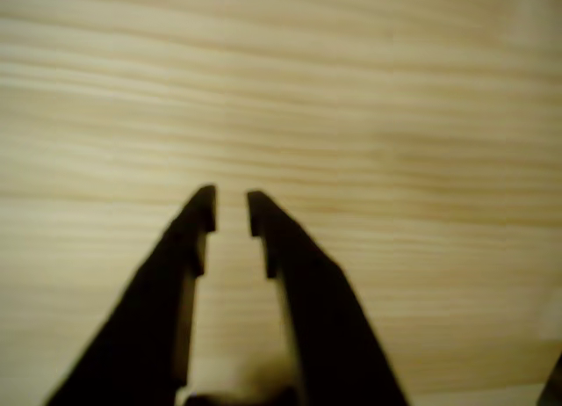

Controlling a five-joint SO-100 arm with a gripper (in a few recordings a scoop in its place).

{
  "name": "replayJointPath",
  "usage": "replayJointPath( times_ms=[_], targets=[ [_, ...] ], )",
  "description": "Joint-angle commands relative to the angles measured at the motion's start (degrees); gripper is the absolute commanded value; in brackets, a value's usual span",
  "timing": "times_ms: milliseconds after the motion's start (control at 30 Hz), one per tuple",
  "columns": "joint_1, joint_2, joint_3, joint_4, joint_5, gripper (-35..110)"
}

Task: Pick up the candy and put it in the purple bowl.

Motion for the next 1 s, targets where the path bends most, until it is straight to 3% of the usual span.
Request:
replayJointPath(
  times_ms=[0, 233, 533, 967],
  targets=[
    [6.8, 8.1, 6.1, -2.7, 0.4, 5],
    [9.9, 19.3, 18.3, -4.2, 0.5, 5],
    [11.5, 32.3, 23.0, 1.8, 0.8, 5],
    [11.5, 32.8, 23.1, 2.1, 0.8, 5]
  ],
)
